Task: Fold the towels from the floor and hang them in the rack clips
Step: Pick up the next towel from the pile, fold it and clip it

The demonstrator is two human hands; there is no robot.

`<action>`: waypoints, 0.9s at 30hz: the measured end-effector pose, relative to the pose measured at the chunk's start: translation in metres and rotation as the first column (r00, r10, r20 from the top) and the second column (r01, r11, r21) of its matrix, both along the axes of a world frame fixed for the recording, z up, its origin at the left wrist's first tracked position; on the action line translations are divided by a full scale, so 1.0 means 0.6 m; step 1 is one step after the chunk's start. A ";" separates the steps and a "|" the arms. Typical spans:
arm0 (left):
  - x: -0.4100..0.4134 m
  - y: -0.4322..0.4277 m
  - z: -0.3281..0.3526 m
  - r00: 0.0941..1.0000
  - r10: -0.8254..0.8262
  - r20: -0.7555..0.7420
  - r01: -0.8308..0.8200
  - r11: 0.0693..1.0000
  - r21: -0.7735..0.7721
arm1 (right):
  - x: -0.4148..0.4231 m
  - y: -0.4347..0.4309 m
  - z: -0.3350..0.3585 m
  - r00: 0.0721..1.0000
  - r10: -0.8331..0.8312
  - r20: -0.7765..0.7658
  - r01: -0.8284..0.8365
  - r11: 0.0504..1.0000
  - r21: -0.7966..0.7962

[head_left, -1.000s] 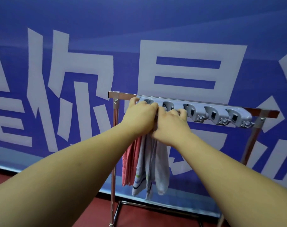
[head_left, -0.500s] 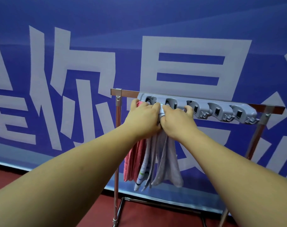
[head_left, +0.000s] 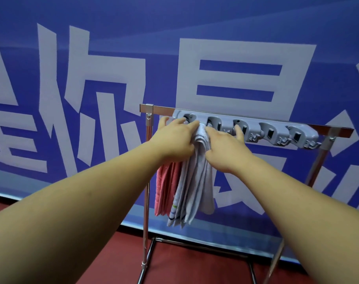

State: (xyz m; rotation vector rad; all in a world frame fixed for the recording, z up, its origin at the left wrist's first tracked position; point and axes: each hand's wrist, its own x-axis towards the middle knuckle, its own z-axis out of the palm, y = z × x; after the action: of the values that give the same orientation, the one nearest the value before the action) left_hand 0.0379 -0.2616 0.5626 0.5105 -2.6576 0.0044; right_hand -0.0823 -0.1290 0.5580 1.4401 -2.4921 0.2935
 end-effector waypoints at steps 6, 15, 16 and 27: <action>0.043 0.038 0.030 0.997 0.047 -0.063 -0.044 0.998 0.049 | 0.025 0.053 0.044 0.998 -0.039 0.050 0.044 0.995 -0.093; 0.140 0.146 0.076 0.993 0.119 0.023 -0.120 0.991 0.050 | 0.095 0.200 0.078 0.978 -0.170 0.120 0.160 0.983 0.088; 0.149 0.157 0.073 0.992 0.125 0.035 -0.126 0.991 0.047 | 0.104 0.221 0.076 0.973 -0.184 0.142 0.167 0.978 0.123; 0.220 0.246 0.018 0.981 0.121 0.151 -0.135 0.987 0.085 | 0.202 0.346 0.043 0.944 -0.220 0.246 0.190 0.972 0.139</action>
State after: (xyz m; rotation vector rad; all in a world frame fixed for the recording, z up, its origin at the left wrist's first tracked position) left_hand 0.1698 -0.1139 0.5734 0.7390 -2.7717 -0.0485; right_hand 0.0392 0.0788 0.5840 1.2342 -2.8874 0.3226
